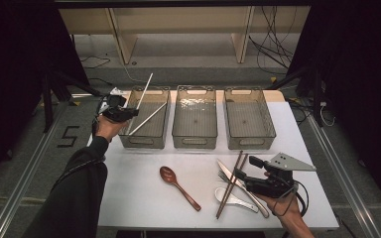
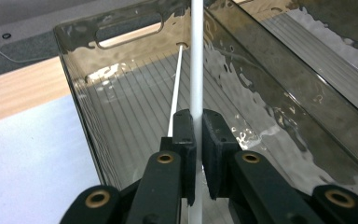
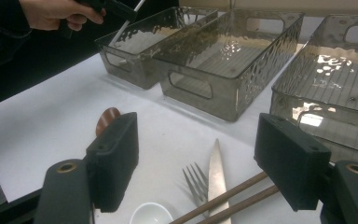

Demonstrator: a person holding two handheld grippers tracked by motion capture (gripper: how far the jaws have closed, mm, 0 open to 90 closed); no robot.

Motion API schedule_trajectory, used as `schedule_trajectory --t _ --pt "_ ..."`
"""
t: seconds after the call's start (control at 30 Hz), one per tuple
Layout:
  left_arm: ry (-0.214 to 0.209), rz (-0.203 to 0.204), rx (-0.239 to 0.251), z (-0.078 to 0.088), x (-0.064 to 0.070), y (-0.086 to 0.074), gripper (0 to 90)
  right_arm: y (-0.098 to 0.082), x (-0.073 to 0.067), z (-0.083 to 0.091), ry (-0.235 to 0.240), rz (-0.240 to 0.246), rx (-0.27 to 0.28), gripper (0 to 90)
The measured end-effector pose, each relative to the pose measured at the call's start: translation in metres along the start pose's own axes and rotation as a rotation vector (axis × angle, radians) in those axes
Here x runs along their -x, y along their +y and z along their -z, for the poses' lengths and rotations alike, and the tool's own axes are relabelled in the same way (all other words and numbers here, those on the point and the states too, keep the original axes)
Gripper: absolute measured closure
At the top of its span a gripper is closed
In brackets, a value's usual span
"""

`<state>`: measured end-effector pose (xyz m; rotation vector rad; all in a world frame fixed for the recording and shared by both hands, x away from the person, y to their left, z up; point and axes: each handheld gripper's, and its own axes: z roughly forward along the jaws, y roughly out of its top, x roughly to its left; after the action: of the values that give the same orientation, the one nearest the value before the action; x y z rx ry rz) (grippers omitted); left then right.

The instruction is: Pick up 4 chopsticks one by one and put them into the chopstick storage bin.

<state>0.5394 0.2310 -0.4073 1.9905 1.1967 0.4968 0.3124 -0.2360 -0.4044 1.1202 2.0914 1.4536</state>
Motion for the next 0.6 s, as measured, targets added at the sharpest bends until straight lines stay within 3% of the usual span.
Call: schedule_trajectory --t 0.23,0.43,0.6 --pt "0.003 0.029 -0.015 -0.001 -0.002 -0.004 82.0 0.0 0.0 0.0 -0.001 0.0 0.001 31.3" --pt "-0.024 0.064 -0.018 0.009 0.003 -0.001 61.3 0.0 0.0 0.0 -0.001 0.0 0.0 31.3" --pt "-0.057 0.095 -0.007 0.029 0.011 -0.004 45.2 0.0 0.0 0.0 -0.004 0.001 -0.003 31.2"
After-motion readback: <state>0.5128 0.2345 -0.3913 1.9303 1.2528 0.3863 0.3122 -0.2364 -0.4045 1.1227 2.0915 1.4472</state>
